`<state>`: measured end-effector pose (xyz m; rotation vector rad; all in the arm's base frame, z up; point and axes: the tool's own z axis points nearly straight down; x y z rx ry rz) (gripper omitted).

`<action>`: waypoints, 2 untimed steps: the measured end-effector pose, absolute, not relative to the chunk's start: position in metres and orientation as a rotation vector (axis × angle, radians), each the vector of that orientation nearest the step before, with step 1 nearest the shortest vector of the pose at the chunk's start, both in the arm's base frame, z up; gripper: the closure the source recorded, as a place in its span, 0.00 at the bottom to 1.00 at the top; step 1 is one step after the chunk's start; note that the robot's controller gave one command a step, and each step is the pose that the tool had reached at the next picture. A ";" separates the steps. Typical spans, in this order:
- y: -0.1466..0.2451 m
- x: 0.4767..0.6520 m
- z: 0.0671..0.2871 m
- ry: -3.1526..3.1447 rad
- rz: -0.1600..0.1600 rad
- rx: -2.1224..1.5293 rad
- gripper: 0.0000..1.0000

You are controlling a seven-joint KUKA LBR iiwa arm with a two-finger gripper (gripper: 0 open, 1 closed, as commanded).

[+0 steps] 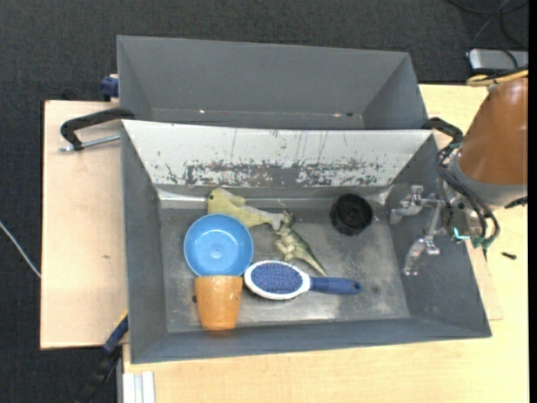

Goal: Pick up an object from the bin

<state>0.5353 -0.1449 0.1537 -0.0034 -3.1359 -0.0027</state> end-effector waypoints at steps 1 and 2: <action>-0.055 0.507 0.070 -3.139 -0.002 0.205 0.00; -0.057 0.508 0.072 -3.141 0.000 0.200 1.00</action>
Offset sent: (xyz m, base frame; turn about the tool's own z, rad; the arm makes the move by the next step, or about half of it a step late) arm -0.0292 0.0872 -0.0837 -0.1290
